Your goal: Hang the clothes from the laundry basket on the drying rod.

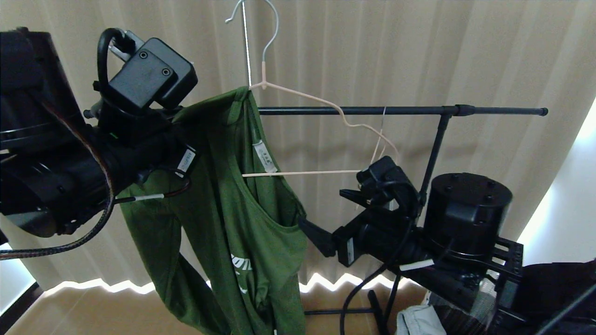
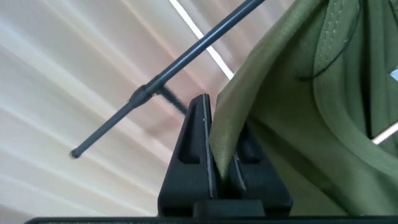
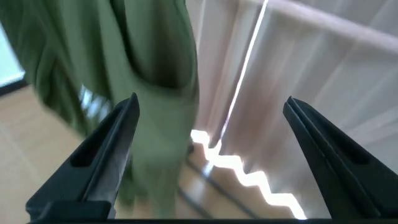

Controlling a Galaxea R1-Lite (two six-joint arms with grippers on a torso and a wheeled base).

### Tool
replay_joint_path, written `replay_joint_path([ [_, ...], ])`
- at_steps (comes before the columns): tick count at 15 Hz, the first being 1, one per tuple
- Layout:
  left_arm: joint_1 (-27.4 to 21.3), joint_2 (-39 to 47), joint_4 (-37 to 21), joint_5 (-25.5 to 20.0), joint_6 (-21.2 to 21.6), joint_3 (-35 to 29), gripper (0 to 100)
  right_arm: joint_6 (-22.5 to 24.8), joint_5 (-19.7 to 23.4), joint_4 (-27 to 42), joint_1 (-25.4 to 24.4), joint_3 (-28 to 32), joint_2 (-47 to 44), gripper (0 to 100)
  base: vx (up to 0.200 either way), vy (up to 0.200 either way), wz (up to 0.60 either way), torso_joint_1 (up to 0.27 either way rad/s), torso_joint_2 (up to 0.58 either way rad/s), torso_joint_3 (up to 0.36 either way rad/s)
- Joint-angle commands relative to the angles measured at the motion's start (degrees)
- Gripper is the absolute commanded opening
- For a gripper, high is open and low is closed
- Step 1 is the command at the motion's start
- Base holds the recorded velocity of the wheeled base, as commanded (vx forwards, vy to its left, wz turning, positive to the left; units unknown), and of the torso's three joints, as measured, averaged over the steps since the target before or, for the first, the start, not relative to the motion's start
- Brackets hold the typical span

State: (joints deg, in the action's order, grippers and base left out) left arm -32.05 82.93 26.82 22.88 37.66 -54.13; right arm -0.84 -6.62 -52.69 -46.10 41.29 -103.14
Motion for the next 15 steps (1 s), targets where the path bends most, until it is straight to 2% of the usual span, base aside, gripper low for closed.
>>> replay_joint_path([
  [1, -0.6, -0.2, 0.1, 0.1, -0.1, 0.2, 0, 0.0, -0.3, -1.4, -0.1, 3.1, -5.7, 100, 0.0, 0.0, 0.0, 0.0, 0.0, 0.0],
  [3, -1.1, -0.5, 0.0, 0.1, -0.2, 0.3, 0, 0.0, -1.7, -2.0, 0.1, 6.1, -8.2, 100, 0.0, 0.0, 0.0, 0.0, 0.0, 0.0],
  [8, -2.1, -2.2, 0.0, 0.1, -0.1, 1.7, 0, 0.1, -2.4, -3.8, 0.1, 6.3, -11.4, 100, 0.0, 0.0, 0.0, 0.0, 0.0, 0.0],
  [11, -1.7, -2.2, 0.1, 0.4, 0.0, 1.7, 0, 0.1, -5.6, -4.4, 1.4, 2.6, -10.8, 100, 0.0, 0.0, 0.0, 0.0, 0.0, 0.0],
  [15, 1.0, -1.9, 0.0, 0.4, 0.4, 2.2, 0, 0.2, -6.7, -4.4, 4.5, -4.5, -4.9, 100, 0.0, 0.0, 0.0, 0.0, 0.0, 0.0],
])
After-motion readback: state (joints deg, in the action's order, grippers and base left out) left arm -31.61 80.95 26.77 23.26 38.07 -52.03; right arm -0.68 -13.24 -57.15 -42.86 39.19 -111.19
